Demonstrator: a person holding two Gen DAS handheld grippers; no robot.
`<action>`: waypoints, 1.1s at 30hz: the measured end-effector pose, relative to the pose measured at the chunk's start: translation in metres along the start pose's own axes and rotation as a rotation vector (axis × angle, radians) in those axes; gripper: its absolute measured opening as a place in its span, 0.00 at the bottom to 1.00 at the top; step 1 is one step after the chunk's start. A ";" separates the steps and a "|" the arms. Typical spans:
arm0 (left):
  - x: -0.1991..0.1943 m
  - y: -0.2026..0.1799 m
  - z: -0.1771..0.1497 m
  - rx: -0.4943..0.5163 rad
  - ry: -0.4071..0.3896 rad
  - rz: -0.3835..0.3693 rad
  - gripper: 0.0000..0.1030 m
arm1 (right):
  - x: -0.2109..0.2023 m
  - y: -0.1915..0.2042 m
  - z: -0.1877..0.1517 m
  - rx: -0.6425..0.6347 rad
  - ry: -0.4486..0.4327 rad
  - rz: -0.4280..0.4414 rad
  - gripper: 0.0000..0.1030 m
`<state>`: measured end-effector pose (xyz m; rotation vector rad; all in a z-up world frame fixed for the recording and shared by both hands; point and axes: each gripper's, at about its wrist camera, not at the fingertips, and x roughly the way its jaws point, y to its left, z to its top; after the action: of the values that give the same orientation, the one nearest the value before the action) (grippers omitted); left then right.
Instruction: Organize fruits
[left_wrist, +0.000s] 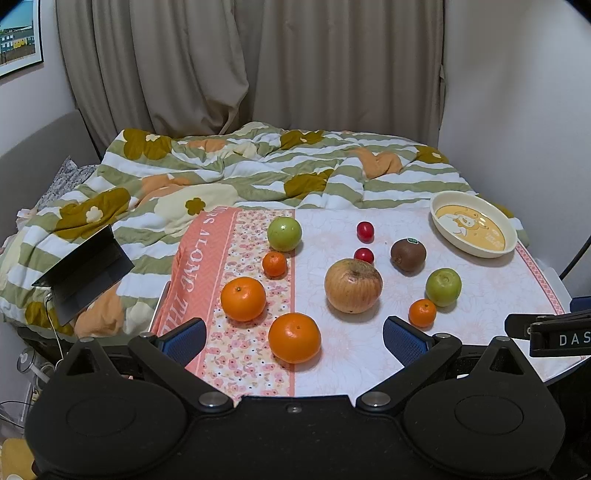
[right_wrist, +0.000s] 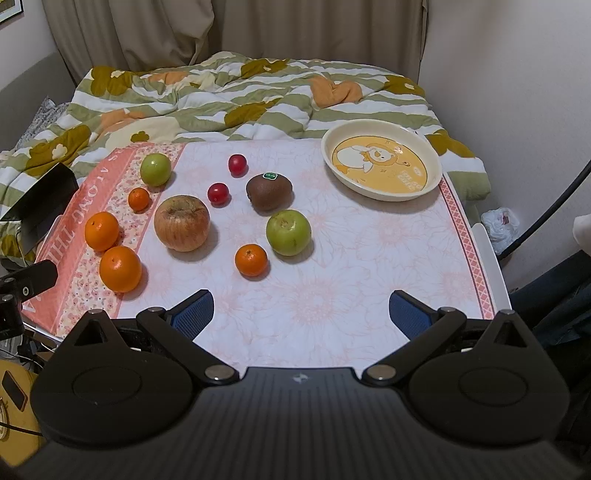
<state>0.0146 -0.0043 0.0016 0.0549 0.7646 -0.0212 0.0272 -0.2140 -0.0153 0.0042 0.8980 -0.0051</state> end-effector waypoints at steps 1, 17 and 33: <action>0.000 0.000 0.000 0.000 0.000 -0.001 1.00 | 0.000 0.000 0.000 0.000 0.001 0.001 1.00; 0.000 0.000 0.000 0.000 0.000 -0.002 1.00 | -0.001 0.000 0.001 0.003 -0.002 0.001 1.00; -0.001 0.002 0.000 -0.004 -0.002 -0.003 1.00 | -0.002 0.000 0.002 0.004 -0.004 0.000 1.00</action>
<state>0.0139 -0.0023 0.0021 0.0501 0.7626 -0.0222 0.0278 -0.2138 -0.0128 0.0084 0.8938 -0.0069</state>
